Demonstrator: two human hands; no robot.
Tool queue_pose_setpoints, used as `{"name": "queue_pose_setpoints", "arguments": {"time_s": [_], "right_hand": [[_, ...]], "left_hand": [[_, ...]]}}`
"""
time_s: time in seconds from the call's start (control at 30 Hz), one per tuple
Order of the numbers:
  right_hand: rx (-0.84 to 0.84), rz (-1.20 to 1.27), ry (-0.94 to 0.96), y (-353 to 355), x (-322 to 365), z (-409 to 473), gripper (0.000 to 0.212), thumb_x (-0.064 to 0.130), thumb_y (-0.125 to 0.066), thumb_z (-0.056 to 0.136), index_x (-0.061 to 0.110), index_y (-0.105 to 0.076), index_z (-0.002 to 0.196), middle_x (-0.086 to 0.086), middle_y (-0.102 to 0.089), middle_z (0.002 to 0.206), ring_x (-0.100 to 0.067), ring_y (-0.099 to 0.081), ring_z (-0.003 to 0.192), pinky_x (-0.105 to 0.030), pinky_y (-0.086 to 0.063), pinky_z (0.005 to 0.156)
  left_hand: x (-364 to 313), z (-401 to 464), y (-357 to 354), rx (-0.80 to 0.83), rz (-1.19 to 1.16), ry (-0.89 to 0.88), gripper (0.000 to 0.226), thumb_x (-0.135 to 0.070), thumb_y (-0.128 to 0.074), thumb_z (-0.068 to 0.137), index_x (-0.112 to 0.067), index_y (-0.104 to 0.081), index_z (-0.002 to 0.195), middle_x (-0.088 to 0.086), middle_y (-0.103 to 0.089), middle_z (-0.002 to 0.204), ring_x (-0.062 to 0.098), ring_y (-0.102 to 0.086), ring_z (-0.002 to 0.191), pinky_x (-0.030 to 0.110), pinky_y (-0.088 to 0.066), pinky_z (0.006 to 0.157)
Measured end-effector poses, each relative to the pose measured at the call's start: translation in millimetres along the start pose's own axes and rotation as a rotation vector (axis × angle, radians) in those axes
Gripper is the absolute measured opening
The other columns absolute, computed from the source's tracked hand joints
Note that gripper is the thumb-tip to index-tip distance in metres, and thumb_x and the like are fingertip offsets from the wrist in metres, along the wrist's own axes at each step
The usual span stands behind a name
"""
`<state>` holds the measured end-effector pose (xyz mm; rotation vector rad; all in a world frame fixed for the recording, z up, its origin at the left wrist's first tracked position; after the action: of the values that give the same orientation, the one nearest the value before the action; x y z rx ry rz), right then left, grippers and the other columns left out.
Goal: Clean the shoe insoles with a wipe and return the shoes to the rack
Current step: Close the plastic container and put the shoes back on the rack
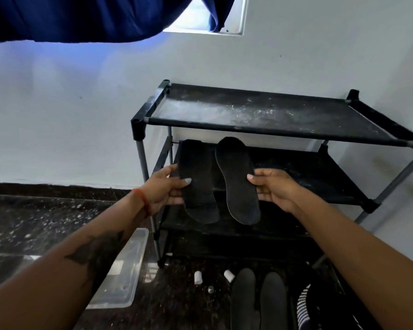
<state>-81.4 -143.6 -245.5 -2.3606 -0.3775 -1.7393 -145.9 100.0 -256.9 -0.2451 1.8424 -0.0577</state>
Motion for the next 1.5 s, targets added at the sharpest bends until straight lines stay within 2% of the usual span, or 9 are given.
{"name": "queue_pose_setpoints", "arguments": {"time_s": [0.27, 0.43, 0.57, 0.7, 0.8, 0.87, 1.1, 1.3, 1.5], "right_hand": [[-0.064, -0.034, 0.006, 4.3, -9.3, 81.0, 0.025, 0.008, -0.061, 0.088, 0.007, -0.058, 0.113, -0.003, -0.065, 0.086, -0.013, -0.062, 0.069, -0.019, -0.054, 0.050], [-0.089, -0.114, 0.012, 6.2, -17.9, 105.7, 0.006, 0.006, -0.061, 0.088, 0.010, -0.061, 0.093, -0.003, -0.066, 0.086, -0.012, -0.064, 0.072, -0.024, -0.057, 0.062], [-0.188, -0.155, 0.034, 11.0, -23.3, 118.3, 0.026, 0.008, -0.068, 0.083, 0.001, -0.062, 0.108, -0.009, -0.067, 0.105, -0.018, -0.066, 0.089, -0.024, -0.056, 0.061], [-0.293, -0.318, 0.093, 10.7, -20.6, 113.4, 0.055, 0.027, -0.076, 0.077, 0.007, -0.056, 0.123, -0.011, -0.057, 0.126, -0.025, -0.057, 0.114, -0.037, -0.050, 0.095], [-0.332, -0.416, 0.179, 8.3, -12.5, 90.1, 0.068, 0.039, -0.070, 0.080, 0.012, -0.044, 0.136, -0.009, -0.051, 0.135, -0.023, -0.052, 0.121, -0.036, -0.044, 0.103], [-0.353, -0.440, 0.242, 8.3, -7.2, 68.1, 0.068, 0.043, -0.067, 0.082, 0.015, -0.041, 0.138, -0.006, -0.050, 0.135, -0.020, -0.050, 0.122, -0.032, -0.042, 0.103], [-0.463, -0.557, 0.492, 12.3, -10.1, -18.4, 0.071, 0.050, -0.061, 0.083, 0.017, -0.037, 0.141, -0.008, -0.045, 0.138, -0.022, -0.047, 0.123, -0.037, -0.042, 0.101], [-0.514, -0.734, 0.601, 26.6, -57.9, -80.3, 0.073, 0.053, -0.056, 0.085, 0.015, -0.033, 0.142, -0.007, -0.041, 0.141, -0.020, -0.039, 0.130, -0.031, -0.039, 0.102], [-0.548, -0.789, 0.403, 50.2, -152.2, -105.0, 0.079, 0.061, -0.050, 0.084, 0.013, -0.032, 0.143, -0.011, -0.040, 0.142, -0.026, -0.038, 0.131, -0.041, -0.041, 0.103]], "left_hand": [[-1.7, 78.1, 3.0, -0.026, 0.104, 0.046, 0.050, 0.002, -0.060, 0.087, -0.016, -0.050, 0.133, 0.003, -0.070, 0.097, 0.011, -0.071, 0.064, 0.028, -0.058, 0.055], [-3.1, 102.3, 8.5, -0.048, 0.184, 0.054, 0.044, 0.002, -0.058, 0.089, -0.014, -0.052, 0.130, 0.000, -0.069, 0.091, 0.007, -0.069, 0.058, 0.025, -0.058, 0.054], [-1.9, 108.9, 8.0, -0.108, 0.248, 0.048, 0.043, 0.002, -0.061, 0.087, -0.010, -0.053, 0.128, -0.001, -0.070, 0.082, 0.007, -0.067, 0.055, 0.022, -0.054, 0.046], [-10.0, 108.9, 5.5, -0.235, 0.450, -0.044, 0.063, -0.017, -0.075, 0.079, -0.008, -0.048, 0.135, 0.005, -0.063, 0.108, 0.016, -0.065, 0.083, 0.025, -0.058, 0.053], [-23.9, 94.7, -1.5, -0.351, 0.825, -0.167, 0.082, -0.048, -0.074, 0.075, -0.011, -0.042, 0.141, 0.008, -0.052, 0.137, 0.026, -0.055, 0.118, 0.035, -0.050, 0.094], [-31.6, 76.4, -15.8, -0.385, 0.968, -0.273, 0.079, -0.054, -0.068, 0.078, -0.013, -0.042, 0.142, 0.008, -0.046, 0.143, 0.026, -0.046, 0.128, 0.032, -0.037, 0.104], [-19.0, 7.9, -82.4, -0.302, 0.998, -0.576, 0.085, -0.065, -0.061, 0.077, -0.018, -0.039, 0.144, 0.010, -0.042, 0.146, 0.026, -0.037, 0.135, 0.037, -0.032, 0.111], [43.0, -42.8, -132.2, -0.239, 1.085, -0.712, 0.084, -0.070, -0.039, 0.077, -0.020, -0.038, 0.144, 0.007, -0.039, 0.148, 0.029, -0.042, 0.131, 0.043, -0.039, 0.103], [130.8, -46.7, -153.9, -0.101, 1.285, -0.544, 0.084, -0.072, -0.037, 0.080, -0.026, -0.026, 0.149, 0.002, -0.030, 0.154, 0.028, -0.038, 0.134, 0.045, -0.041, 0.097]]}}
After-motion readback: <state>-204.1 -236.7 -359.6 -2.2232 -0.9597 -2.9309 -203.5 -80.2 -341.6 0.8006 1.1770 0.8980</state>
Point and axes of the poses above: each hand's wrist, its own z-axis towards the middle knuckle, its own y-axis out of the back of the hand, x = y × z, the point moved 3 cm from there along z, towards the middle knuckle
